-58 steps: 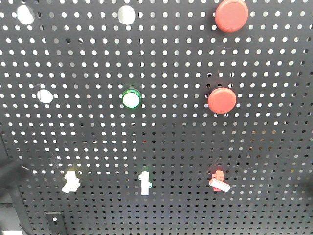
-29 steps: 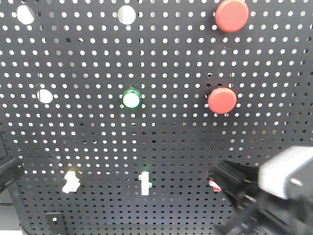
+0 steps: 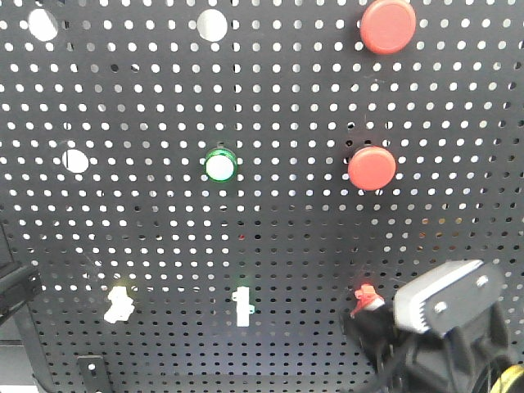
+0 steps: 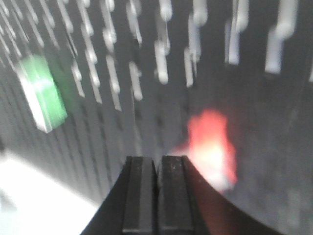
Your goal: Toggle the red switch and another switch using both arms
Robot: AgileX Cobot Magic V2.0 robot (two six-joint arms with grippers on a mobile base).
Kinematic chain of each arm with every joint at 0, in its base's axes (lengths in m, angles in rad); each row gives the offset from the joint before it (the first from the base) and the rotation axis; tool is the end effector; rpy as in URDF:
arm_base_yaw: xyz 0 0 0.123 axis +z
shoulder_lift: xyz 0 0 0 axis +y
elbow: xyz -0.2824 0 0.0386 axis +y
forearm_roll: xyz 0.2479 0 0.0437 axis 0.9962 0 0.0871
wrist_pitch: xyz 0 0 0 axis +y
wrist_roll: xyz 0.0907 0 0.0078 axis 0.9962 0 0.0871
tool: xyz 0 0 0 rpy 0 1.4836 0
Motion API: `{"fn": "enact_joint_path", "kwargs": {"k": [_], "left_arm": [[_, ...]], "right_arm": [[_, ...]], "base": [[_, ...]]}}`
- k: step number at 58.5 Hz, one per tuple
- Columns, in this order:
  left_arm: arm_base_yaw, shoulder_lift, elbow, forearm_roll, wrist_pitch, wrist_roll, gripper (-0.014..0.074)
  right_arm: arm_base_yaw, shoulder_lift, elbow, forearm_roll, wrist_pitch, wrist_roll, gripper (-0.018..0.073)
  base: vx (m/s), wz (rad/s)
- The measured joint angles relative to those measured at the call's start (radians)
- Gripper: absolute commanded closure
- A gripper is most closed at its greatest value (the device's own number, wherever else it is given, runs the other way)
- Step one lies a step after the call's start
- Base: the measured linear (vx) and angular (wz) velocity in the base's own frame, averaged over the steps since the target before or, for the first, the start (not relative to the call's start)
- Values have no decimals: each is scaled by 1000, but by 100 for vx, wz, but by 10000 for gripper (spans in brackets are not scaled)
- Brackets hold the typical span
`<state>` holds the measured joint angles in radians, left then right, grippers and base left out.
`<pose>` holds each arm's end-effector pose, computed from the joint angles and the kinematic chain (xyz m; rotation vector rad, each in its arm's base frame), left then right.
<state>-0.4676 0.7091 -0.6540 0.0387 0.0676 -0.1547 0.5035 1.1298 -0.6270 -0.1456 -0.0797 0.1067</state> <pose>0.1355 -0.0682 0.3628 0.2821 1.6000 -0.4491 0.2084 0.1160 0.2835 -0.5217 1.8486 0.3248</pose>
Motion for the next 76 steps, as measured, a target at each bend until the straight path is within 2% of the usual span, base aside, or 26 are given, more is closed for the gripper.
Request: {"fn": "enact_joint_path", "kwargs": {"k": [6,11,31,71,76], "left_arm": [[0,0,0,0,0,0,594],[0,0,0,0,0,0,594],[0,0,0,1,0,0,594],[0,1,0,2,3,0,594],[7,-3,0,30,6,22,594]], "right_arm": [[0,0,1,10,96,0,566],[0,-10,1,14,120,0,566],[0,-96,1,14,28,0,566],[0,-95,1,14,28,-1,566],[0,-95,1,14,28,-1,566]], "base": [[0,0],[0,0],[0,0],[0,0],[0,0]]}}
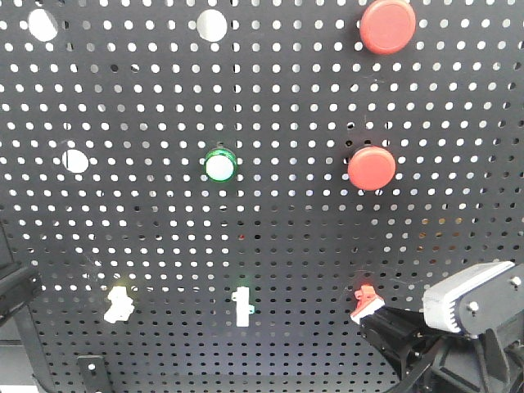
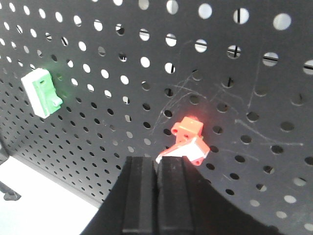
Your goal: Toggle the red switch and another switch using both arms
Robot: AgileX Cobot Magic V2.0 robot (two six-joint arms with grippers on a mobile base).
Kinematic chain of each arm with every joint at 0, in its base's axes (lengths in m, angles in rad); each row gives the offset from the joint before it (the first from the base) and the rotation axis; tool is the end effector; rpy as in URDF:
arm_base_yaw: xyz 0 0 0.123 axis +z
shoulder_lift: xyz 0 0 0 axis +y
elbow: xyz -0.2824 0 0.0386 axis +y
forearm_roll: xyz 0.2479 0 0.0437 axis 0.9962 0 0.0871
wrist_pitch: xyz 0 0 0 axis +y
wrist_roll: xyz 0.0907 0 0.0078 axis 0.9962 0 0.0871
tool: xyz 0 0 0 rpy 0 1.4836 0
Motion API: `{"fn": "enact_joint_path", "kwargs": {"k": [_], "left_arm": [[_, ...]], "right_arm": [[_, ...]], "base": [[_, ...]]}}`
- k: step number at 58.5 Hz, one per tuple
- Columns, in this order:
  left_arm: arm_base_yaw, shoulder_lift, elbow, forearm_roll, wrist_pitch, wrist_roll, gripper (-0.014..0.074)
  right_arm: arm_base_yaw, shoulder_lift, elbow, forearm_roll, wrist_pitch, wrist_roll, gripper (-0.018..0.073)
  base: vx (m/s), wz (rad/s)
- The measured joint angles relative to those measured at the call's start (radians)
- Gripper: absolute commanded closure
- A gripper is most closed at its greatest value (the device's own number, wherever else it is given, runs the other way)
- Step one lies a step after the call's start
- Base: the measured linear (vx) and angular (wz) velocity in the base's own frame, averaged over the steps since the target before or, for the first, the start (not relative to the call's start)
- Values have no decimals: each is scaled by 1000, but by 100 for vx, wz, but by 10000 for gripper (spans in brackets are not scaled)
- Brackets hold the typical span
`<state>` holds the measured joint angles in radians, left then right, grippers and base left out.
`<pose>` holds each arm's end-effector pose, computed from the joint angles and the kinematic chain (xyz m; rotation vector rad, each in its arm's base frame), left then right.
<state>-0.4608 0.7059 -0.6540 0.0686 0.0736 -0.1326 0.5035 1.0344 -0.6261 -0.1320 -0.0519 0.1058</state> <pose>0.1354 -0.0667 0.3628 0.3160 1.5926 -0.4016 0.1937 0.1074 0.3028 -0.4898 1.7881 0.3398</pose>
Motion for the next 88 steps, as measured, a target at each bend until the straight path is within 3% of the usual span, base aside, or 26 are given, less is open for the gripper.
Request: {"fn": "enact_joint_path", "kwargs": {"k": [11,22,24,25,28,40,46,59,88], "left_arm": [[86,-100,86,53,2,41,594],[248,-309,303,50,-2,54,594],[275,-354,347,49,-1,66,594],[334,-483,462,46,-1,121,594],[354,-537,517,34,-1,140,594],[376,-702,680,-36,23,153,594],[379,-715,680,-44,67,153,594],[406,-716,680,-57,53,153,594],[406,-716,680,-58,53,153,594]], "right_arm": [[0,0,0,0,1,0,566],[0,0,0,0,1,0,566],[0,0,0,0,1,0,566],[0,0,0,0,1,0,566],[0,0,0,0,1,0,566],[0,0,0,0,1,0,566],[0,0,0,0,1,0,566],[0,0,0,0,1,0,566],[0,0,0,0,1,0,566]], "base": [[0,0],[0,0],[0,0],[0,0],[0,0],[0,0],[0,0],[0,0],[0,0]]}}
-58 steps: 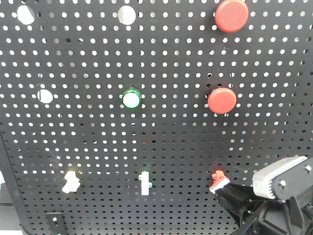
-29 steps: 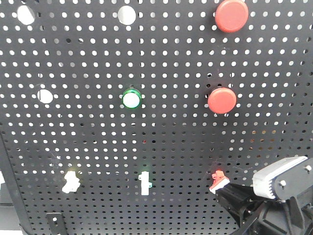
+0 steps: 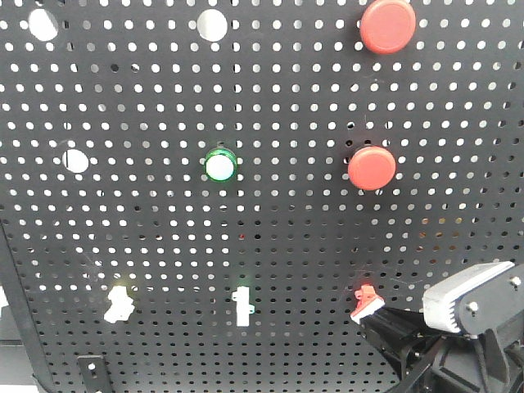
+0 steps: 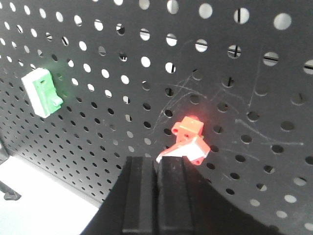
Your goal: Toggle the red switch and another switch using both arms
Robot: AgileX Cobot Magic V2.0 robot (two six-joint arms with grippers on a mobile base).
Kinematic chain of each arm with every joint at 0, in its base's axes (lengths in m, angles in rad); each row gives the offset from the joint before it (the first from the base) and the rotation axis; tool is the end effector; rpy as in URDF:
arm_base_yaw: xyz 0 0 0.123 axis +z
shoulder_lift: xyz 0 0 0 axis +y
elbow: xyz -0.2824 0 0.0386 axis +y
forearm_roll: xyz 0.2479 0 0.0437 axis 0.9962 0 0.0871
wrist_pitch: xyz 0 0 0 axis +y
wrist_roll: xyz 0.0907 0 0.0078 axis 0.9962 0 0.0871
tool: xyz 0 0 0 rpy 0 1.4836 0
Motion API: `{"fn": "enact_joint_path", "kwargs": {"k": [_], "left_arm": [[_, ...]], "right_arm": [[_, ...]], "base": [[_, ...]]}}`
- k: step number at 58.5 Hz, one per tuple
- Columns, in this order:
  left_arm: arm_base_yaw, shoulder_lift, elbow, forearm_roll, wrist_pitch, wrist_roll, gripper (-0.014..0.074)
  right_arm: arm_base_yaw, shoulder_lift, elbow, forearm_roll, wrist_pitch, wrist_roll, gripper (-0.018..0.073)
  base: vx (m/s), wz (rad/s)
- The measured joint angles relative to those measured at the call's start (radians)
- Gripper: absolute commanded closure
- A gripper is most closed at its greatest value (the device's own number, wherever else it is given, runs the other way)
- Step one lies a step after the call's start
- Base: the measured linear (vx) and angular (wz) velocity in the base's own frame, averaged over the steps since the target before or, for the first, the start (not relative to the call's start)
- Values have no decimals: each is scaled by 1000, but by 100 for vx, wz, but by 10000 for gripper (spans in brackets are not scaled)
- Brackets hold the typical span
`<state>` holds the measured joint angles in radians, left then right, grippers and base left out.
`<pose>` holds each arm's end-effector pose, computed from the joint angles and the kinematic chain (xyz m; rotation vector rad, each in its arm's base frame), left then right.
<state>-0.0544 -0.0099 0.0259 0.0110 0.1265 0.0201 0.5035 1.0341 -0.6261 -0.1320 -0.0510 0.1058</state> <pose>0.0566 -0.0030 0.1934 0.0684 1.6247 -0.0169 0.1936 0.1073 0.3028 -0.4899 1.7887 0.3396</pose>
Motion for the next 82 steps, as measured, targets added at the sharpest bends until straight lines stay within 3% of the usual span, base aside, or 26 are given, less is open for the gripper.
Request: {"fn": "enact_joint_path", "kwargs": {"k": [44,55,60,74,82], "left_arm": [[0,0,0,0,0,0,594],[0,0,0,0,0,0,594],[0,0,0,0,0,0,594],[0,0,0,0,0,0,594],[0,0,0,0,0,0,594]], "right_arm": [[-4,-4,1,0,6,-2,566],[-13,-131,69,0,-1,-7,566],[-69,-246,134,9,-10,-10,566],[-378,-600,349,37,3,-11,566],[-494,-773,471,41,7,-11,566]], "base": [[0,0],[0,0],[0,0],[0,0],[0,0]]}}
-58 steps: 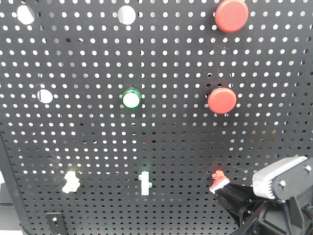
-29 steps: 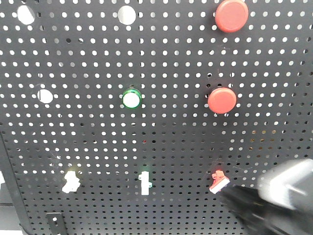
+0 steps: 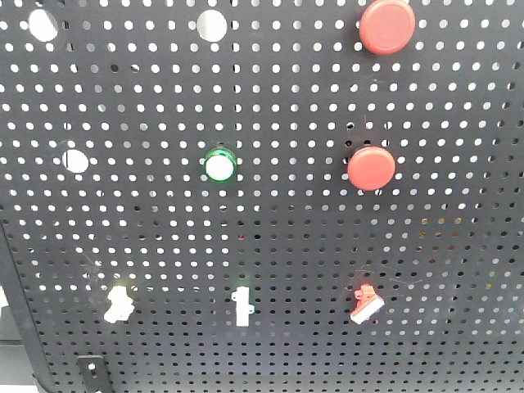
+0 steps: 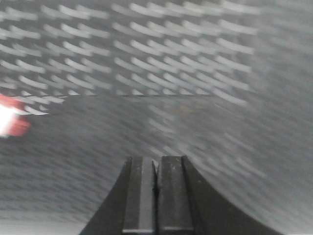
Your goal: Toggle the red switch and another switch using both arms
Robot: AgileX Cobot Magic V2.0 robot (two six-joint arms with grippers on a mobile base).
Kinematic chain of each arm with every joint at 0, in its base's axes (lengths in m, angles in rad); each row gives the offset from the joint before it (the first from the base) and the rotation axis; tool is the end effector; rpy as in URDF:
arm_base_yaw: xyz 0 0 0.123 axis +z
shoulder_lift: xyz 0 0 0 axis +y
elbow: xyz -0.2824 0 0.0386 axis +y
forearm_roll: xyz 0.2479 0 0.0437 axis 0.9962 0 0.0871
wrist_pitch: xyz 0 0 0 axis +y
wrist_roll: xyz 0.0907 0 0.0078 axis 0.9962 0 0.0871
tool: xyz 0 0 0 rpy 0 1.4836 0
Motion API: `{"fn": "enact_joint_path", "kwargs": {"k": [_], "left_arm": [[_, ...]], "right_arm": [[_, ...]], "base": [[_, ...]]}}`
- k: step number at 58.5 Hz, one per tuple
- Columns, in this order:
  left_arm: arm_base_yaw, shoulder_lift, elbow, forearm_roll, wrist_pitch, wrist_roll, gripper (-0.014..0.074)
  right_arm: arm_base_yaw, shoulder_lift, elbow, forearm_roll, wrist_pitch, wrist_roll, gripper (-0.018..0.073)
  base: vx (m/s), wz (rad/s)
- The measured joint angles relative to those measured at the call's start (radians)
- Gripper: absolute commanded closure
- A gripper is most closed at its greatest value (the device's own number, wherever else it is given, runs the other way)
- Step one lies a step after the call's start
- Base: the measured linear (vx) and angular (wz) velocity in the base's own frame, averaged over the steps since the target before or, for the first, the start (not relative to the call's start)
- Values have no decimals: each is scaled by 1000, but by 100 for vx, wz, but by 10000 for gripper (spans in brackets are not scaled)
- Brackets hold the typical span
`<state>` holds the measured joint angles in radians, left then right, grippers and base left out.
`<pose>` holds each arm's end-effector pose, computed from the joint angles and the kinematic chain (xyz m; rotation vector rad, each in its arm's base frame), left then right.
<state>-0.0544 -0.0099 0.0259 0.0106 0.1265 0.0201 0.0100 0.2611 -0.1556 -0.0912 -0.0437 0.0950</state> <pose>0.0566 -0.0030 0.1934 0.0681 1.6247 -0.0172 0.0793 0.0011 0.2527 -0.0079 1.5456 0.0141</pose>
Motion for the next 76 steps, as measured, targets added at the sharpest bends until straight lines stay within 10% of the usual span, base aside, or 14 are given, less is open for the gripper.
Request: {"fn": "enact_joint_path", "kwargs": {"k": [76], "left_arm": [[0,-1,0,0,0,0,594]], "right_arm": [[-22,-274,187,-2,53,0,566]], "base": [[0,0]]}}
